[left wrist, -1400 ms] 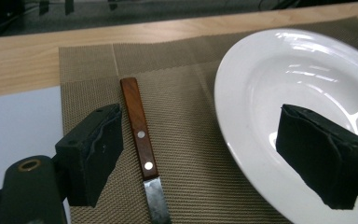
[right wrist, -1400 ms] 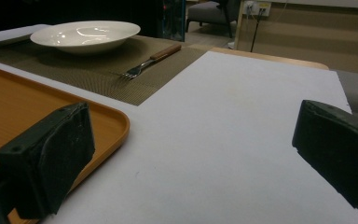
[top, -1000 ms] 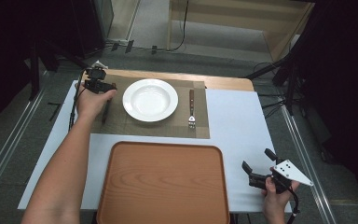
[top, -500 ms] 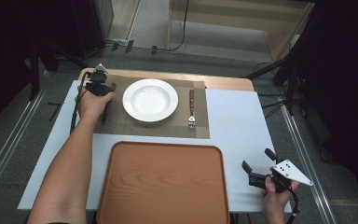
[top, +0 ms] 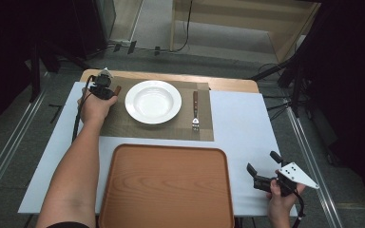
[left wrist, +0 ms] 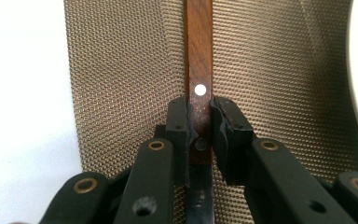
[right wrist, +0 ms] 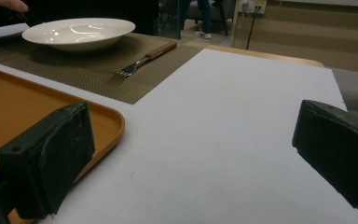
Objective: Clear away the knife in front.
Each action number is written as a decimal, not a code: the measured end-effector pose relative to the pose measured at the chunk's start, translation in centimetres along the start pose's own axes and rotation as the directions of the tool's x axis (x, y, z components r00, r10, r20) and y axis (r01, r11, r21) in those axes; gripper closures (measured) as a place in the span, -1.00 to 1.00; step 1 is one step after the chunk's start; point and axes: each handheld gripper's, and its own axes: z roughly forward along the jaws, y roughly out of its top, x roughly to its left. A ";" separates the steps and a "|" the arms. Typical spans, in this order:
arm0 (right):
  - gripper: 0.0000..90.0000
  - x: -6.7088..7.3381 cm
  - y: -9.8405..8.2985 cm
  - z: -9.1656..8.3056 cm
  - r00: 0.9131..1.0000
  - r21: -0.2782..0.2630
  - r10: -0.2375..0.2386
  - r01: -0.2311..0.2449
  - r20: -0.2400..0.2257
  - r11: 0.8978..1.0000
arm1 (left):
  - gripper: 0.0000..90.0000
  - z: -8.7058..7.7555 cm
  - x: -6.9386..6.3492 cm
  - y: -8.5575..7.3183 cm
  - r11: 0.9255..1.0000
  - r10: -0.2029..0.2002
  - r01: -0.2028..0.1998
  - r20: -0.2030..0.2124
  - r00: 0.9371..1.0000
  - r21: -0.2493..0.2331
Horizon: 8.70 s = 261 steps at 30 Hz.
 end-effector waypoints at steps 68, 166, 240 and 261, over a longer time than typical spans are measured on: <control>-1.00 -0.4 0.0 -0.1 1.000 -0.019 0.025 -0.026 -0.018 0.999 | 0.69 -4.6 -2.3 -1.2 0.993 0.040 -0.030 0.080 0.996 -0.117; -1.00 -0.5 0.1 -0.2 0.999 -0.036 0.044 -0.045 -0.006 0.998 | 0.69 -13.6 -12.5 -21.0 0.954 0.266 -0.209 0.284 0.921 -0.216; -1.00 -0.3 0.0 -0.2 0.999 -0.023 0.038 -0.038 0.003 0.999 | 0.97 -10.1 -9.0 -25.7 0.895 0.421 -0.332 0.324 0.847 -0.298; -1.00 -0.2 0.0 -0.2 1.000 -0.018 0.026 -0.026 0.006 0.999 | 0.25 -11.7 -5.7 -26.2 0.855 0.380 -0.150 0.403 0.833 -0.496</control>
